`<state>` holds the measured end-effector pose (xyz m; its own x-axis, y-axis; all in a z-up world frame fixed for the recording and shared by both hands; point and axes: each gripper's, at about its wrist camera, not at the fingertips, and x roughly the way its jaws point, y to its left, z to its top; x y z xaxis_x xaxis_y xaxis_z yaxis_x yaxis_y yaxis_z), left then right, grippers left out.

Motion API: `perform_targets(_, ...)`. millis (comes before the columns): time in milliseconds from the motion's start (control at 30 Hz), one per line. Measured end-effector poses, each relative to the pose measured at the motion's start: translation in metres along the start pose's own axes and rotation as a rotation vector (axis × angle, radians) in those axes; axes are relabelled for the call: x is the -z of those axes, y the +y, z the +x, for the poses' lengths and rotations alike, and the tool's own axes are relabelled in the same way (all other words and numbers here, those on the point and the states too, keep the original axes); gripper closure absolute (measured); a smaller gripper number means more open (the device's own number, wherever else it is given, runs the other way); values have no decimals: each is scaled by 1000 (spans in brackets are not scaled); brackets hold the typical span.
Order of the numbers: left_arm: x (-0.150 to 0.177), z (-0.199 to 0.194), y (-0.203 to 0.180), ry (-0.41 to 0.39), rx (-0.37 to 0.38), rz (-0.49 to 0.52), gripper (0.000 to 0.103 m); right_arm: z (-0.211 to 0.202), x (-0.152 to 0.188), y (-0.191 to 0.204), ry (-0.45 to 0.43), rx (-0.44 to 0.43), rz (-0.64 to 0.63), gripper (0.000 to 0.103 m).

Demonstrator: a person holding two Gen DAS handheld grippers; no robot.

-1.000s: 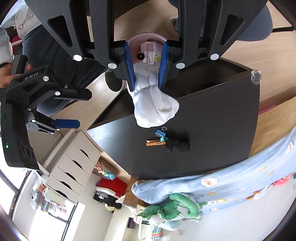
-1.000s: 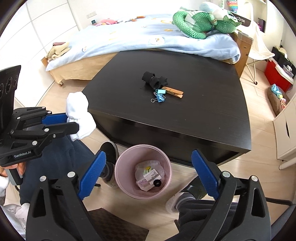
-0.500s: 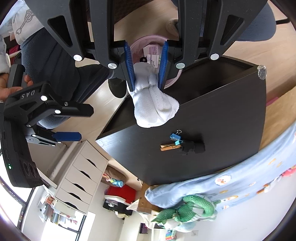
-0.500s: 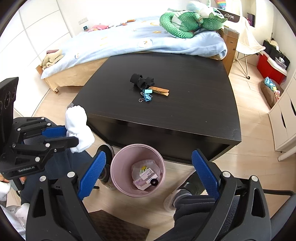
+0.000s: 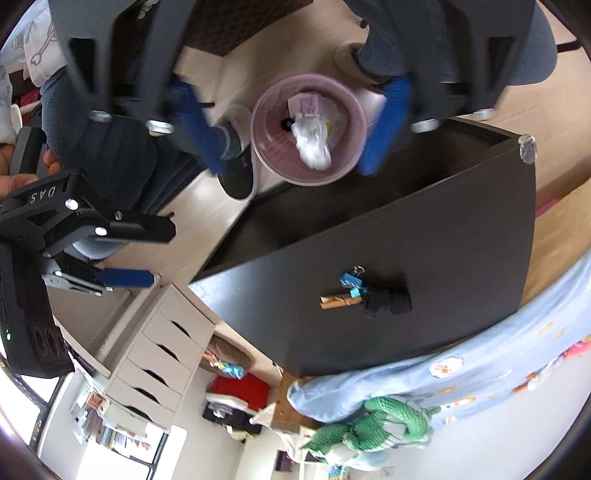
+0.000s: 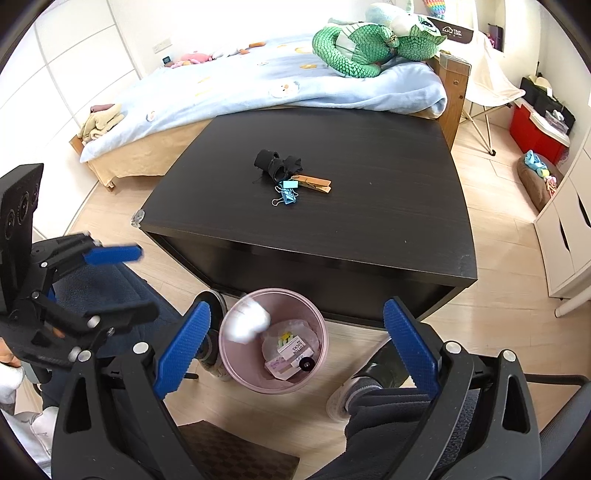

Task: Collect trash
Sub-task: 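Open the left tool to drop the white socks into the wastebasket, then move both tools back over the black fabric and clothespin on the table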

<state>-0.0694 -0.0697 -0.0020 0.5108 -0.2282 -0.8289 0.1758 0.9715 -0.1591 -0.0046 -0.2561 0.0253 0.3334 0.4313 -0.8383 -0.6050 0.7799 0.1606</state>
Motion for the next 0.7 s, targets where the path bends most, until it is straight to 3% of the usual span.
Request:
perform_targets(200,0,-5,11,-37,-56,-39,8,1,0,2,1,-5,-6,8)
perform_targets(367,0,-11,16,-72,-81,-56,8,2,-1,4,-1,-6,-12,7)
perform_targets(700,-1,-10,23,-83,-73,-86,8,6,-5,8,-7,-20,-30,5)
